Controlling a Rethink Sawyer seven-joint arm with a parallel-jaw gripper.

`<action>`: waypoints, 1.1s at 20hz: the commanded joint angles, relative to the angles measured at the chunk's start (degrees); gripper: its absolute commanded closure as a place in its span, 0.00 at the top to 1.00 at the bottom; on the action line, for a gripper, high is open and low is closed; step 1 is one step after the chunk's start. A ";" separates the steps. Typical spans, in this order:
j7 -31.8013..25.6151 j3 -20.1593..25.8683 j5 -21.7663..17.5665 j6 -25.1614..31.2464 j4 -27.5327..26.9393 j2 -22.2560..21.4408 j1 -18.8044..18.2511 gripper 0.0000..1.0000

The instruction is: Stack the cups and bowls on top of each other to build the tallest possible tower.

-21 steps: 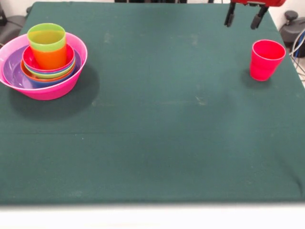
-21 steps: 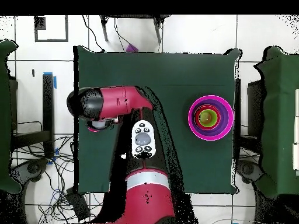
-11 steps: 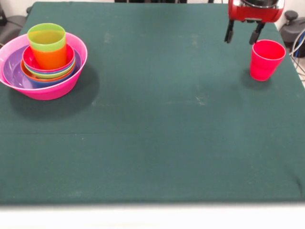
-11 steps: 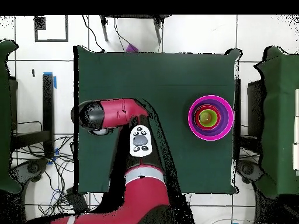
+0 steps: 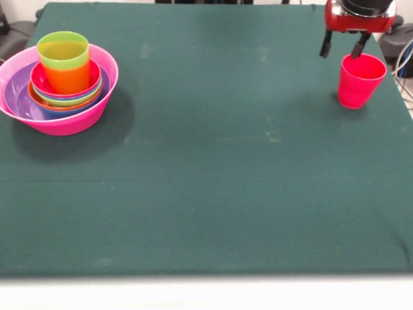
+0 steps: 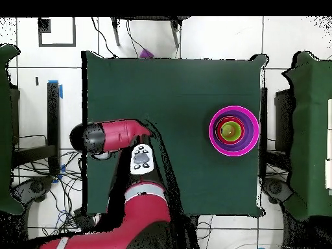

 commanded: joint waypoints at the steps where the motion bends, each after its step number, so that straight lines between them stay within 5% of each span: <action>1: 10.21 1.77 2.55 -1.05 0.71 2.92 1.58 1.00; 11: 9.73 -0.46 1.42 -9.77 -3.64 11.24 2.94 1.00; 22: 8.04 -3.47 0.87 -11.68 -4.29 12.75 3.59 1.00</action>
